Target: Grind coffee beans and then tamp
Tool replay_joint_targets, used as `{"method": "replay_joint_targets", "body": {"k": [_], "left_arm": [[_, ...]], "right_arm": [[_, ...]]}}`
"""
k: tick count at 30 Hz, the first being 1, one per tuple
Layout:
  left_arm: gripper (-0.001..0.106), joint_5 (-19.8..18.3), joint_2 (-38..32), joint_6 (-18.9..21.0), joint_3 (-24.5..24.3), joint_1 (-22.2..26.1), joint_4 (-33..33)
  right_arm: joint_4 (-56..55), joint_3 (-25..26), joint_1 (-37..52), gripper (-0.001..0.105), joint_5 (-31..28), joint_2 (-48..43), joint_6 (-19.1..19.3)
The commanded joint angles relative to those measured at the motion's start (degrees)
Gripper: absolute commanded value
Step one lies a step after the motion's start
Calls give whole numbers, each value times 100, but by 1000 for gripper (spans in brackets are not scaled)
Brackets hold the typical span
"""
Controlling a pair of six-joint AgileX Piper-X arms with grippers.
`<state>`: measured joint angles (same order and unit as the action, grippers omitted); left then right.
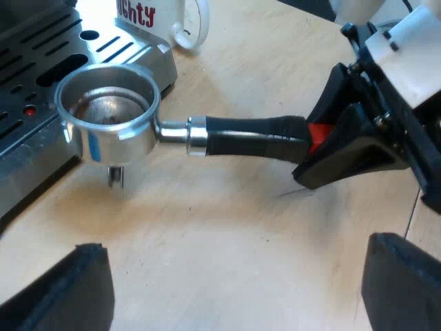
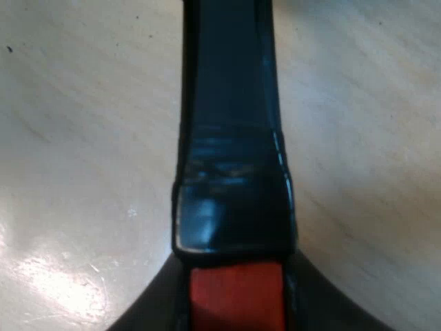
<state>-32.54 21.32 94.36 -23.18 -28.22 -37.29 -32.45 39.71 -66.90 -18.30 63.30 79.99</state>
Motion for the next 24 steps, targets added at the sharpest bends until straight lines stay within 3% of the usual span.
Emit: {"method": "replay_joint_targets", "body": {"k": [1, 24], "left_arm": [[81, -44, -42, -38, 0, -24, -17], [81, -42, -42, -38, 0, -24, -17]], "right_arm": [[371, 60, 26, 0, 47, 59, 136], [1252, -636, 26, 0, 174, 218, 247]]}}
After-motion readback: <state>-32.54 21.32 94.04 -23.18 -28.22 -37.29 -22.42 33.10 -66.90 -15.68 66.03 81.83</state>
